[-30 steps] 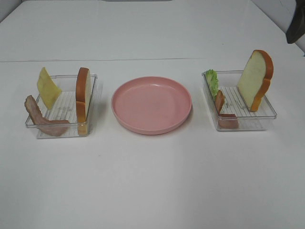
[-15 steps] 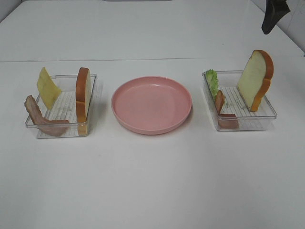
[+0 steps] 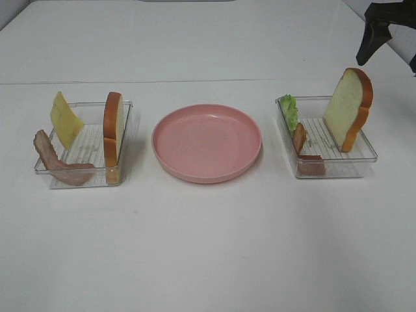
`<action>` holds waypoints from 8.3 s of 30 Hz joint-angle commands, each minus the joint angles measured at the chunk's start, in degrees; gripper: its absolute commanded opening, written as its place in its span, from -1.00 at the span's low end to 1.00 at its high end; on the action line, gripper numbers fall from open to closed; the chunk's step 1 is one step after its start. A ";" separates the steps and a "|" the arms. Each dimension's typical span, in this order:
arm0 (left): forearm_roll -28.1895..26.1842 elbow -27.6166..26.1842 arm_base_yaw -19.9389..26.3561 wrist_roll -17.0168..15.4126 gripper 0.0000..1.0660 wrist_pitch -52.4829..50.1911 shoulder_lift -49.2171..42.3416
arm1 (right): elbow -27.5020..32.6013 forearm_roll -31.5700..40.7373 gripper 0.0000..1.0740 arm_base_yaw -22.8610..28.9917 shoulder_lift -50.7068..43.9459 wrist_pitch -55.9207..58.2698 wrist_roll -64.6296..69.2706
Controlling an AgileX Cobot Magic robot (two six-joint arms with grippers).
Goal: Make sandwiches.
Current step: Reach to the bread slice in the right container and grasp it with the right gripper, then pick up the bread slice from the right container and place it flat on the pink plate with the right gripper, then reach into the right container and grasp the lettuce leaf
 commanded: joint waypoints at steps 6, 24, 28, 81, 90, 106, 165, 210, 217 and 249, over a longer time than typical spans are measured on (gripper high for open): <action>0.23 0.11 -0.40 -0.46 0.92 -0.23 -1.20 | -0.11 1.83 0.73 -0.29 3.44 -2.69 -1.20; 0.23 0.11 -0.40 -0.46 0.92 -0.23 -1.20 | -0.11 3.38 0.66 -0.29 11.06 -4.64 -1.55; 0.23 0.11 -0.40 -0.46 0.92 -0.23 -1.20 | -0.11 3.38 0.37 -0.29 11.06 -4.76 -1.55; 0.23 0.11 -0.40 -0.46 0.92 -0.23 -1.20 | 19.25 35.35 -1.00 2.35 -13.75 -8.59 -8.77; 0.23 0.11 -0.40 -0.46 0.92 -0.23 -1.20 | 20.11 39.53 -1.00 14.61 -11.29 -15.81 -7.91; 0.23 0.11 -0.40 -0.46 0.92 -0.23 -1.20 | 19.82 45.03 -1.00 20.51 2.98 -25.15 -6.13; 0.23 0.11 -0.40 -0.46 0.92 -0.23 -1.20 | 15.87 30.54 0.39 23.03 6.93 -22.86 -0.69; 0.23 0.11 -0.40 -0.52 0.92 -0.23 -1.20 | -0.23 -7.39 0.43 17.70 4.70 -6.70 18.22; 0.23 0.11 -0.40 -0.46 0.92 -0.23 -1.20 | -0.23 -5.61 0.42 17.48 8.14 -9.34 18.05; 0.23 0.11 -0.40 -0.46 0.92 -0.23 -1.20 | -0.23 -1.78 0.15 17.48 13.98 -12.49 18.16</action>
